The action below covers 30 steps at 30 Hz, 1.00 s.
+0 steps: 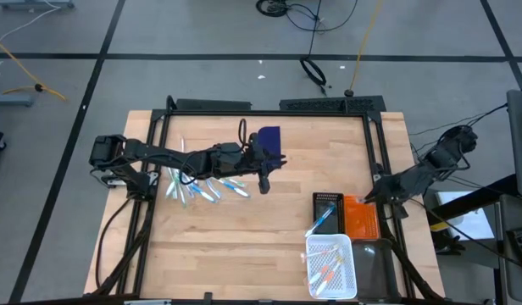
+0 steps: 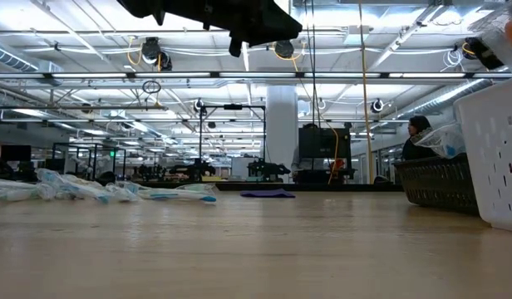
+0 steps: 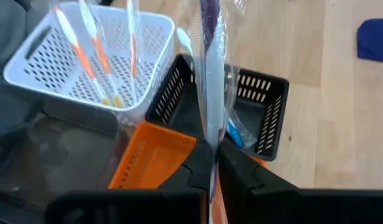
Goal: Pick & Place Toothbrushes
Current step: Put the violet toothbrush into the orange basket
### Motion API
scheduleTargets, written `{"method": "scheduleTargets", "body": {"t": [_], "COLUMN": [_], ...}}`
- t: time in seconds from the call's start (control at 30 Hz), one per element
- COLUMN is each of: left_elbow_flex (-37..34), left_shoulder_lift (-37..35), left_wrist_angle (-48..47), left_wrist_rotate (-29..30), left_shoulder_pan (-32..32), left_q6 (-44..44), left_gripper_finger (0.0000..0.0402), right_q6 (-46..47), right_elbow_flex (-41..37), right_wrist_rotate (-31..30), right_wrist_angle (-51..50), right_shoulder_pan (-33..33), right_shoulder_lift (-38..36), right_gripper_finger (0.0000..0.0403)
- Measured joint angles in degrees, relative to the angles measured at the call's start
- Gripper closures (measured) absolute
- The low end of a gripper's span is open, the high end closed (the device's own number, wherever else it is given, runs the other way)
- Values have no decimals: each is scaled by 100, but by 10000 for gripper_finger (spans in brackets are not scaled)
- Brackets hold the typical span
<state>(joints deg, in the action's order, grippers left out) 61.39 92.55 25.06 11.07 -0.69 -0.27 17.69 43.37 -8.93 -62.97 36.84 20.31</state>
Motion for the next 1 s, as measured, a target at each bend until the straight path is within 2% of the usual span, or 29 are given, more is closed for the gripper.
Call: {"method": "scheduleTargets", "body": {"t": [0.33, 0.77, 1.0], "left_elbow_flex": [0, 0, 0], "left_shoulder_lift": [0, 0, 0], "left_wrist_angle": [0, 0, 0], "left_wrist_rotate": [0, 0, 0], "left_shoulder_pan": [1, 2, 1], "left_q6": [0, 2, 0], "left_gripper_finger": [323, 323, 323], "right_q6": [94, 310, 588], "right_elbow_flex": [-574, -592, -681], "right_wrist_rotate": [132, 323, 355], "right_wrist_angle": [310, 445, 481], "right_shoulder_pan": [0, 1, 0], "right_shoulder_lift": [-2, -2, -4], "right_gripper_finger": [390, 355, 349]}}
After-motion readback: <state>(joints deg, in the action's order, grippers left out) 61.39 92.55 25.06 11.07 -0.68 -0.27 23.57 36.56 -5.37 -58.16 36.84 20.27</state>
